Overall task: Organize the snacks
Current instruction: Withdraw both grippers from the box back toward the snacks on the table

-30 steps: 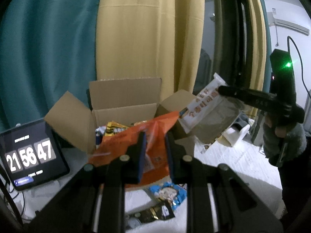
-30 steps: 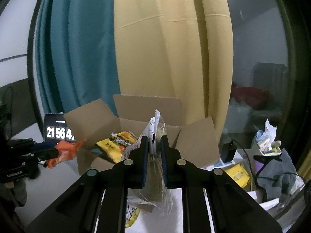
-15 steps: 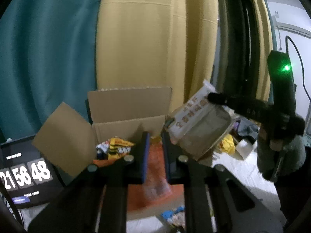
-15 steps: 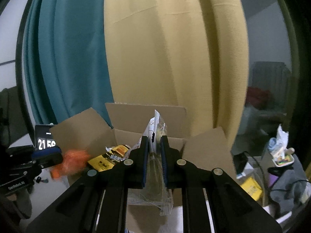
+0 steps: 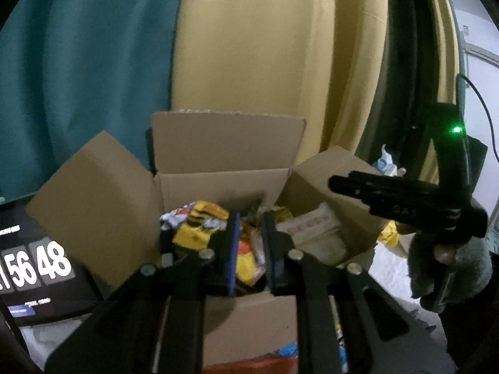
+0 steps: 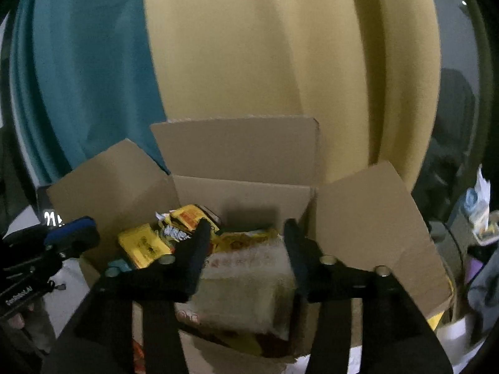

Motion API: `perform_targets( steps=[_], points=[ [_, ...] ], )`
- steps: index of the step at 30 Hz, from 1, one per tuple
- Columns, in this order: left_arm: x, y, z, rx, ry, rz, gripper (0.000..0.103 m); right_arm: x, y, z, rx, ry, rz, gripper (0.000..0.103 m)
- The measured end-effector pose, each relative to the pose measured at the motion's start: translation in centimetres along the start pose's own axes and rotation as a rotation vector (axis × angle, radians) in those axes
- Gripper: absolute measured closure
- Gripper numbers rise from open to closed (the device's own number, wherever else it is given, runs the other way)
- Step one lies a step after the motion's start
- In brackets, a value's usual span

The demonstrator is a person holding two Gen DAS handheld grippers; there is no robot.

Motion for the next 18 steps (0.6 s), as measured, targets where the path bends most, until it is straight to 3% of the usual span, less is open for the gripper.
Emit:
perform_targets(
  steps=[4,5,6,8,18],
  points=[
    [1.4,0.1,0.8,0.014,0.007,-0.008,0.076,1.4,0.5,0.8,0.004,0.0,-0.016,0.048],
    [1.7,0.2,1.1,0.02,0.011,-0.01,0.066,1.7,0.7,1.1,0.007,0.005,-0.025,0.048],
    [2.3,0.3,1.5,0.031,0.011,-0.008,0.048,2.1,1.0,1.4,0.012,0.012,-0.033,0.048],
    [3.0,0.6,2.1,0.054,0.004,-0.003,0.035,2.8,1.5,2.1,0.018,0.025,-0.043,0.048],
    [7.4,2.3,6.6,0.132,0.039,-0.043,0.035,5.1,4.2,6.6,-0.012,0.095,-0.073,0.047]
  ],
)
Point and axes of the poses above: each gripper's, at about its wrist camera, not at the fingertips, and x roughly against the way its jaws point, y to its left, z to its underside, the point moved 3 cm from there along -x, roughly the way its jaws point, and after that the axes turned 4 degrees about -x, right-handed, at the moved point
